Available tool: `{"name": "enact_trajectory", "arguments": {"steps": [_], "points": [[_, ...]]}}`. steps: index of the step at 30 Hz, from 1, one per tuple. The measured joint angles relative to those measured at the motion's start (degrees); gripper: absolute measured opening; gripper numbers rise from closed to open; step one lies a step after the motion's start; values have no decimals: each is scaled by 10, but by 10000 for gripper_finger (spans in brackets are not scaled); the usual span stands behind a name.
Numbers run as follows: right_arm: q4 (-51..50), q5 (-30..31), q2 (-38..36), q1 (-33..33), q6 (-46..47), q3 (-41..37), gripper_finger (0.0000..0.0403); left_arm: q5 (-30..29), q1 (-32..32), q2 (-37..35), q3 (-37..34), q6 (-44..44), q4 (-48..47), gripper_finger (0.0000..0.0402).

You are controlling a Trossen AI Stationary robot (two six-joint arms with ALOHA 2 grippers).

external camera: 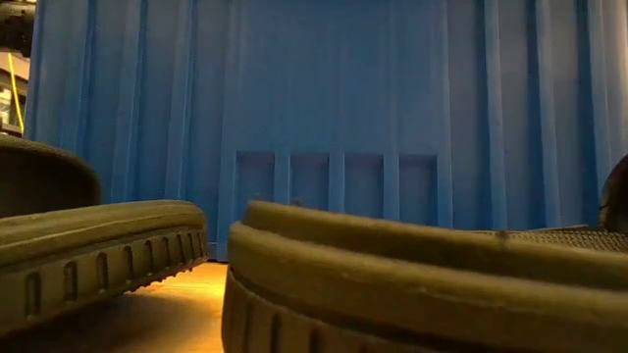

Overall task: Pick and place slides into bin
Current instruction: Put the black slipper into the bin

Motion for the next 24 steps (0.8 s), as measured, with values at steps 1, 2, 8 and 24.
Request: {"name": "enact_trajectory", "arguments": {"steps": [1,2,8,24], "points": [[19,-4,1,17,24,-23,213,0,0,0,0,0,0,129],[48,-8,2,33,39,-44,213,0,0,0,0,0,0,129],[166,19,9,104,107,-152,212,-5,0,0,0,0,-4,129],[185,134,106,105,63,-211,211,18,0,0,0,0,-22,129]]}}
